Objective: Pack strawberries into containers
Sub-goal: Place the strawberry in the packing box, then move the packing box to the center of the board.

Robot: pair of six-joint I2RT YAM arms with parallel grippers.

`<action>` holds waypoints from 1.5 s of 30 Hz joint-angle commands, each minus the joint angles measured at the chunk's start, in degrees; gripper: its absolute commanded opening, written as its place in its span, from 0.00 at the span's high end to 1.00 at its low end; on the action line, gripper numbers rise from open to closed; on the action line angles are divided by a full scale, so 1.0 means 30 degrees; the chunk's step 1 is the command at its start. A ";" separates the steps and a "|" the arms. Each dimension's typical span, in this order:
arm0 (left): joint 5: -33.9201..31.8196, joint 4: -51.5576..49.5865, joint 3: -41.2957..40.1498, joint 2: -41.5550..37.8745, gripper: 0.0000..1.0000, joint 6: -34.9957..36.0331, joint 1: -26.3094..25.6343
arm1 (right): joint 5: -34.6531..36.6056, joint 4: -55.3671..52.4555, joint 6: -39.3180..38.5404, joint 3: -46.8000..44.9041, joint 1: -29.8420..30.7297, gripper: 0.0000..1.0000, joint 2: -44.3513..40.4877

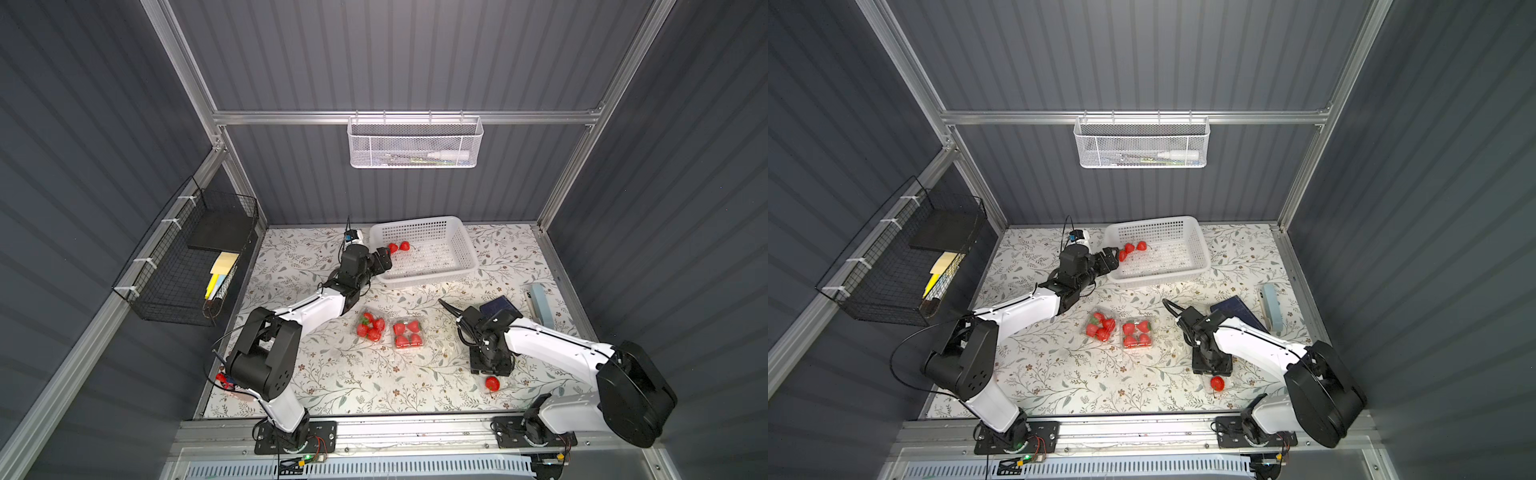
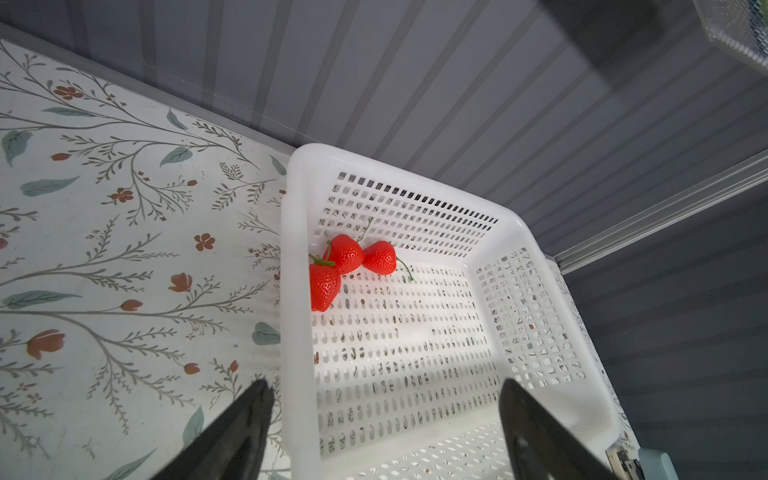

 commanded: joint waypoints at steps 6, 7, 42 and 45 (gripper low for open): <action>-0.0017 0.0106 -0.0097 -0.0605 0.13 0.0386 -0.0002 | 0.0186 0.2698 -0.0336 -0.0299 -0.0177 0.77 0.1265; -0.0016 0.0113 -0.0032 -0.0561 0.13 0.0387 -0.0002 | -0.0125 0.3289 -0.0305 -0.0294 -0.0173 0.77 0.1604; -0.2137 -0.1424 0.1397 0.0930 0.10 0.0065 0.0624 | -0.2091 0.6812 -0.6780 1.2844 -0.1171 0.62 0.5508; -0.1849 -0.1359 0.1627 0.1338 0.10 0.0039 0.0673 | -0.2434 0.7651 -0.7340 1.5784 -0.2099 0.50 0.7497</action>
